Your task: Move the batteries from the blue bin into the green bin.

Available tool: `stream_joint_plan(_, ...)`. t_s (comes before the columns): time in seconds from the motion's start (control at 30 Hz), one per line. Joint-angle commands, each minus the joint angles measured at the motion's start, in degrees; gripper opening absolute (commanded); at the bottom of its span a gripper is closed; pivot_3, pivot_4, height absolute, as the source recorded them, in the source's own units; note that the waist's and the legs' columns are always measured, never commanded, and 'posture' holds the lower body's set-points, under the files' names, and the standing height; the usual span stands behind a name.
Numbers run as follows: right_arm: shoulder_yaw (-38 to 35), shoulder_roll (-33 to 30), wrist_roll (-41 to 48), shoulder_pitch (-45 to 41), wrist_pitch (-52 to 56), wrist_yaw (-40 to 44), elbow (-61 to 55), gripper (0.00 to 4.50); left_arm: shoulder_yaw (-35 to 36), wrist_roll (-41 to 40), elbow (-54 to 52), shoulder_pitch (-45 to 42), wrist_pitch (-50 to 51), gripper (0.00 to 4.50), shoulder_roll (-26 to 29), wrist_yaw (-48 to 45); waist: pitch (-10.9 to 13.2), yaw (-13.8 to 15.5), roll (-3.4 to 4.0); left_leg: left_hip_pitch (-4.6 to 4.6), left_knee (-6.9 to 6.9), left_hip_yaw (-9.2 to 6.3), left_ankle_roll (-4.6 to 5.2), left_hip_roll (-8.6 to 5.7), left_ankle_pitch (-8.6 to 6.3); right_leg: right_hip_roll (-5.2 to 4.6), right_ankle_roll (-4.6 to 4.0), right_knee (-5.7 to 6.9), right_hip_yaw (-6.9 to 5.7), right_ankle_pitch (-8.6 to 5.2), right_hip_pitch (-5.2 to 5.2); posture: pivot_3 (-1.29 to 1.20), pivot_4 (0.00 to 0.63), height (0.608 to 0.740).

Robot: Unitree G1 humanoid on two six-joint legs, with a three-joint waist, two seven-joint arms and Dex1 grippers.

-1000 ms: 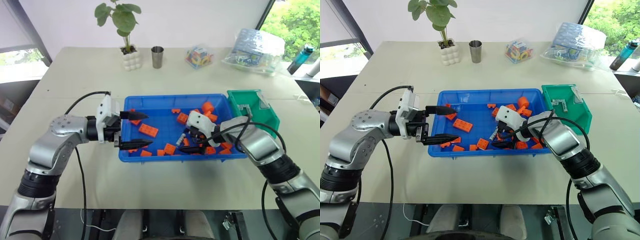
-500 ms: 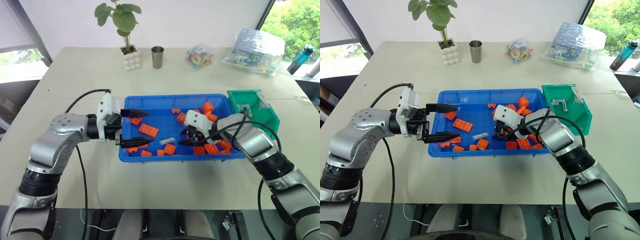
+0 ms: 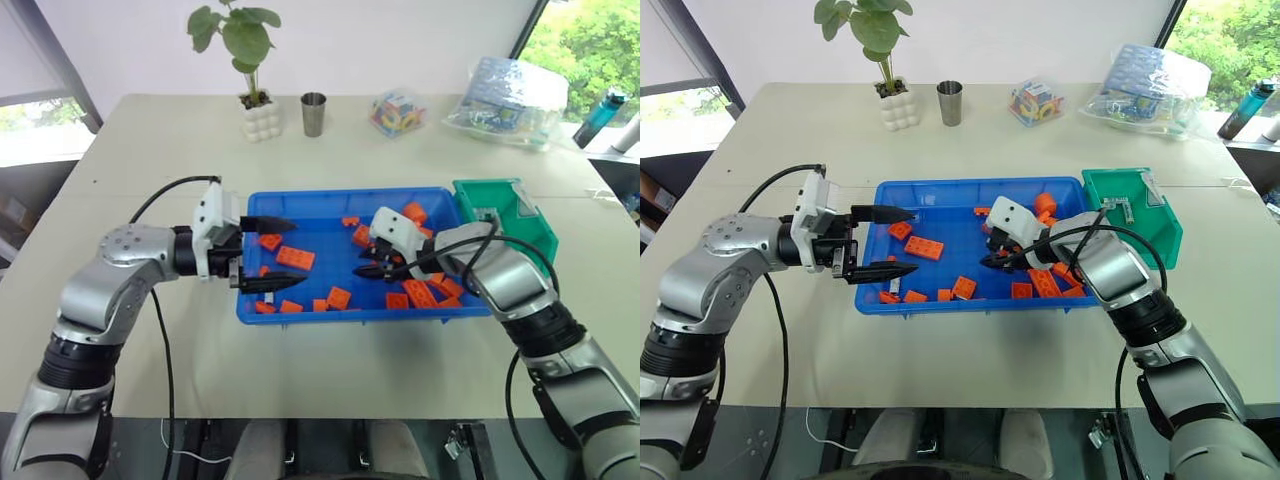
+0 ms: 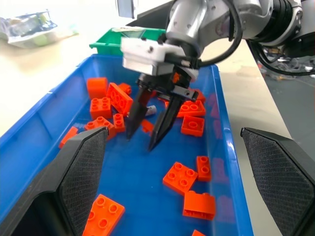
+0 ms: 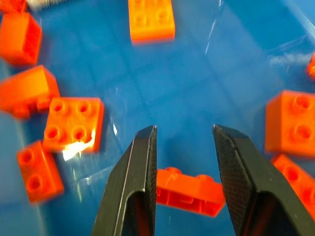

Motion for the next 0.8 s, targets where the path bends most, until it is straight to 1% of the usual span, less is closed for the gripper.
stream_joint_plan(0.03,-0.46,2.85,1.06,-3.15,0.39,-0.73,-2.86,1.18,4.00,0.23,0.81,1.03,-0.72,4.50,3.43,-0.93,0.00,-0.14,0.00,0.00,-0.01,0.00,0.00,0.00,0.00,0.00,0.00,0.01,0.00,0.00,-0.02,0.00,0.150,0.711)
stream_joint_plan(0.17,1.92,7.57,0.83,-4.54,-0.22,-1.42,-0.94,1.18,8.21,0.65,2.57,5.19,-2.24,4.50,7.84,-1.89,0.00,-0.08,0.00,0.00,-0.02,0.00,-0.01,0.01,0.01,-0.01,0.00,0.03,0.00,0.00,-0.03,0.00,0.150,0.711)
stream_joint_plan(0.33,5.31,12.81,-0.47,-5.13,-2.87,-2.19,3.43,1.18,12.22,0.52,1.65,9.30,-2.89,4.50,11.05,-2.10,0.01,0.30,-0.02,-0.01,-0.01,-0.02,-0.01,-0.05,0.01,-0.05,0.00,0.04,0.00,0.00,-0.03,0.00,0.150,0.711)
stream_joint_plan(0.37,5.91,13.93,-0.60,-5.22,-3.21,-2.28,4.15,2.30,12.90,0.35,1.26,9.91,-2.73,4.50,11.38,-1.89,0.01,0.30,-0.01,-0.02,-0.01,-0.03,-0.01,-0.05,0.00,-0.05,0.00,0.04,0.00,0.00,-0.02,0.00,0.150,0.711)
stream_joint_plan(0.4,6.24,14.66,-0.70,-5.28,-3.44,-2.32,4.63,2.58,13.34,0.19,0.96,10.31,-2.60,4.50,11.60,-1.71,0.02,0.28,-0.01,-0.02,-0.01,-0.03,-0.01,-0.05,0.00,-0.05,-0.01,0.04,0.00,0.00,-0.03,0.00,0.150,0.711)
stream_joint_plan(0.43,6.57,15.75,-1.00,-5.61,-3.83,-2.72,5.65,2.97,13.83,-0.01,0.63,10.72,-2.39,4.50,11.79,-1.52,0.02,0.17,-0.01,-0.02,-0.02,-0.04,-0.01,-0.06,0.00,-0.06,-0.01,0.06,0.00,0.00,-0.04,0.00,0.150,0.711)
stream_joint_plan(0.47,7.01,16.78,-1.33,-5.95,-4.48,-2.89,6.69,3.51,14.33,-0.16,0.21,11.19,-2.12,4.50,11.92,-1.30,0.02,0.11,-0.01,-0.02,-0.02,-0.05,-0.01,-0.06,0.00,-0.05,-0.01,0.07,0.00,0.00,-0.05,0.00,0.150,0.711)
stream_joint_plan(0.5,7.36,17.59,-1.56,-6.23,-5.05,-2.82,7.56,3.89,14.69,-0.23,-0.09,11.55,-1.97,4.50,11.98,-1.13,0.02,0.01,-0.01,-0.02,-0.02,-0.04,-0.01,-0.06,0.00,-0.05,-0.01,0.08,0.01,0.00,-0.05,0.00,0.150,0.711)
stream_joint_plan(0.53,7.83,18.33,-1.59,-6.43,-5.36,-2.44,8.19,4.44,15.11,-0.32,-0.54,12.04,-1.77,4.50,12.04,-0.93,0.02,-0.09,-0.01,-0.02,-0.02,-0.04,-0.01,-0.05,0.00,-0.05,-0.01,0.08,0.01,0.00,-0.07,0.00,0.150,0.711)
stream_joint_plan(0.7,9.90,19.93,-2.04,-6.50,-7.32,-0.10,9.96,4.48,16.37,-1.24,-2.55,13.94,-1.12,4.50,12.45,-0.88,0.02,-0.14,-0.01,-0.02,-0.06,-0.04,-0.01,-0.05,0.00,-0.05,-0.01,0.11,0.01,0.00,-0.09,0.00,0.150,0.711)
stream_joint_plan(0.8,11.79,19.84,-2.98,-6.16,-9.52,1.52,10.59,4.48,16.77,-1.17,-3.20,15.31,-1.48,4.50,13.83,-2.30,0.02,-0.13,-0.01,-0.02,-0.07,-0.04,-0.01,-0.05,0.00,-0.04,-0.01,0.11,0.01,0.00,-0.10,0.00,0.150,0.711)
